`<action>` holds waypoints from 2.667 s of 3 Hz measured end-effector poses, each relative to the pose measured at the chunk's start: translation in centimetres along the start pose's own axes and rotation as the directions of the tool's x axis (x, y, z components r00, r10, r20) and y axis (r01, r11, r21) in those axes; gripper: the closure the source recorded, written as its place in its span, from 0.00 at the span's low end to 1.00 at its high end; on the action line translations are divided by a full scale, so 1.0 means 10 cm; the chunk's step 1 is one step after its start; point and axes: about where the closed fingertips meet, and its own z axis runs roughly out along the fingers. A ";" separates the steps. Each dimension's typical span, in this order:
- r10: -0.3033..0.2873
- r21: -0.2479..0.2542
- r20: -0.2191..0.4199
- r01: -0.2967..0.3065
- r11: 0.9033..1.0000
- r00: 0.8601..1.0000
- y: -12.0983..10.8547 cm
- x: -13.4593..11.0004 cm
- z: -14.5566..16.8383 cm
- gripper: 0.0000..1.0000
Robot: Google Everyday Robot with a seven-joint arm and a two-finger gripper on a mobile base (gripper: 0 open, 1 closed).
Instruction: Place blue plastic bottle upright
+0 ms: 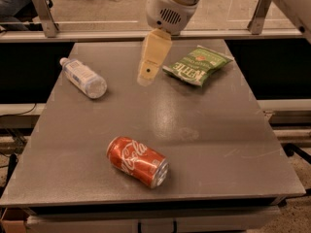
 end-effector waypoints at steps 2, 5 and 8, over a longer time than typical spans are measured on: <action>0.031 0.007 0.073 -0.032 0.999 0.997 -0.22 -0.35 0.31 0.00; 0.307 0.007 0.094 -0.309 0.951 0.947 -0.80 -0.95 1.36 0.00; 0.410 -0.045 0.020 -0.409 0.911 0.912 -0.99 -1.60 2.06 0.00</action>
Offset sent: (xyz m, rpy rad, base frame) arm 0.0682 0.0906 -0.0236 0.1637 0.0082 -0.0483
